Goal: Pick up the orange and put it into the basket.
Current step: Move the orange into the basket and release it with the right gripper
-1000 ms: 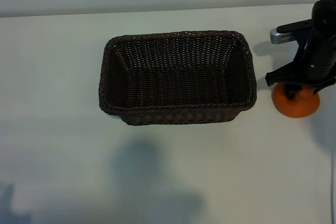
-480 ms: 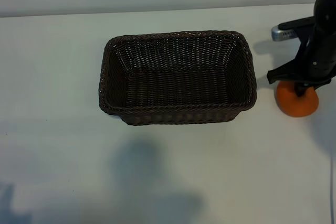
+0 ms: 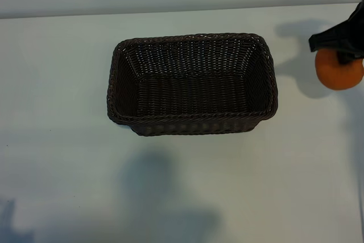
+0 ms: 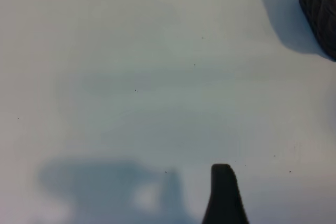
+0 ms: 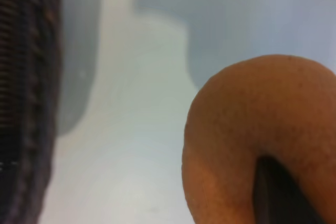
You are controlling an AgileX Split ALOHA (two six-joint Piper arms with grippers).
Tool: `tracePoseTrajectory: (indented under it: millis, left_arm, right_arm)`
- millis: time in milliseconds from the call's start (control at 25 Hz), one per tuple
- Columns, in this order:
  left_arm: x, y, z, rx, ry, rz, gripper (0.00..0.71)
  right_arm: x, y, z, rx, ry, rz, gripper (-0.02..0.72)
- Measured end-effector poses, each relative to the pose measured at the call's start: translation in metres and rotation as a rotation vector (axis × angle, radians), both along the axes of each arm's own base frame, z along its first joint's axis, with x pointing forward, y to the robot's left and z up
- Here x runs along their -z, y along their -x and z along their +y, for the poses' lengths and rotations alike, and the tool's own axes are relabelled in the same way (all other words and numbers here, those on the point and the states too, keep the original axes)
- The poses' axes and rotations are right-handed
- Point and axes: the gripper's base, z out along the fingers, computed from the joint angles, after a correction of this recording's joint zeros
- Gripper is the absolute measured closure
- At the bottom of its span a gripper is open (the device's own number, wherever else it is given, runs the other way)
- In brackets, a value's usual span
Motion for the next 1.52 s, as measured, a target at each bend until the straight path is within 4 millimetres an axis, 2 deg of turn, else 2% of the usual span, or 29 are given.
tracePoseTrajectory:
  millis: [200,440,680,880,1040,1160,1240,1520]
  left_arm:
    - [0.000,0.000,0.000,0.000,0.000,0.000,0.200]
    - [0.000,0.000,0.000,0.000,0.000,0.000,0.200]
    - [0.000,0.000,0.000,0.000,0.000,0.000,0.200]
    - [0.000,0.000,0.000,0.000,0.000,0.000,0.201]
    - [0.000,0.000,0.000,0.000,0.000,0.000,0.201]
    - [0.000,0.000,0.000,0.000,-0.001,0.000,0.201]
    - [0.000,0.000,0.000,0.000,-0.001,0.000,0.201]
    - [0.000,0.000,0.000,0.000,-0.001,0.000,0.201]
  right_arm:
    - [-0.012,0.005,0.005,-0.045,-0.039,0.017,0.596]
    - [-0.040,0.000,0.018,-0.090,-0.103,-0.021,0.601]
    - [-0.061,-0.005,0.060,-0.219,-0.115,-0.059,0.608]
    - [-0.059,-0.013,0.098,-0.316,-0.115,-0.026,0.608]
    - [-0.050,-0.022,0.127,-0.381,-0.110,0.000,0.608]
    - [-0.035,-0.030,0.146,-0.417,-0.103,0.030,0.608]
    - [-0.020,-0.037,0.155,-0.431,-0.093,0.057,0.608]
    - [0.043,-0.064,0.164,-0.441,-0.035,0.126,0.608]
